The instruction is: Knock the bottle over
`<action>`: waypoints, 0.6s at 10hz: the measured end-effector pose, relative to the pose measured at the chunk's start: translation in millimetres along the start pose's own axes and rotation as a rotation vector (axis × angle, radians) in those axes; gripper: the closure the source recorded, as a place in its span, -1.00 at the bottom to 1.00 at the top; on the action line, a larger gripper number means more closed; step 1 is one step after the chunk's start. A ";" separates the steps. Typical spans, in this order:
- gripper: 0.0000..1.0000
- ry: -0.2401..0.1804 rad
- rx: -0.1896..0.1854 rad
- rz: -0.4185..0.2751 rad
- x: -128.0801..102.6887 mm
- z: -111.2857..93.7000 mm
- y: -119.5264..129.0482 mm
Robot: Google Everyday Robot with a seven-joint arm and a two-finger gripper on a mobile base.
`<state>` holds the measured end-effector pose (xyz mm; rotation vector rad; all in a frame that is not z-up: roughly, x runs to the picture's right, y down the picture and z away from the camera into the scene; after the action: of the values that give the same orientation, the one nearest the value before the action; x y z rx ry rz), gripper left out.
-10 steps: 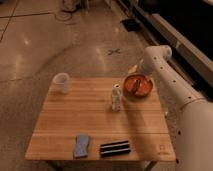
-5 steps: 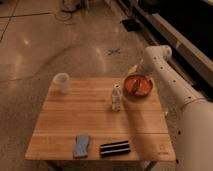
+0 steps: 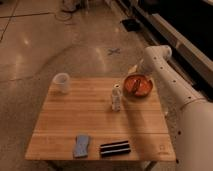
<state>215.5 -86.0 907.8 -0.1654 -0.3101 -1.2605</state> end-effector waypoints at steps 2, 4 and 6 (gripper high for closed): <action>-0.52 0.000 0.000 0.000 0.0 0.0 0.0; -0.52 -0.006 -0.003 -0.011 -3.1 1.3 0.2; -0.52 -0.037 -0.032 -0.084 -26.6 8.1 2.7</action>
<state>209.7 -58.6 907.1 -0.2051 -0.3315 -1.3468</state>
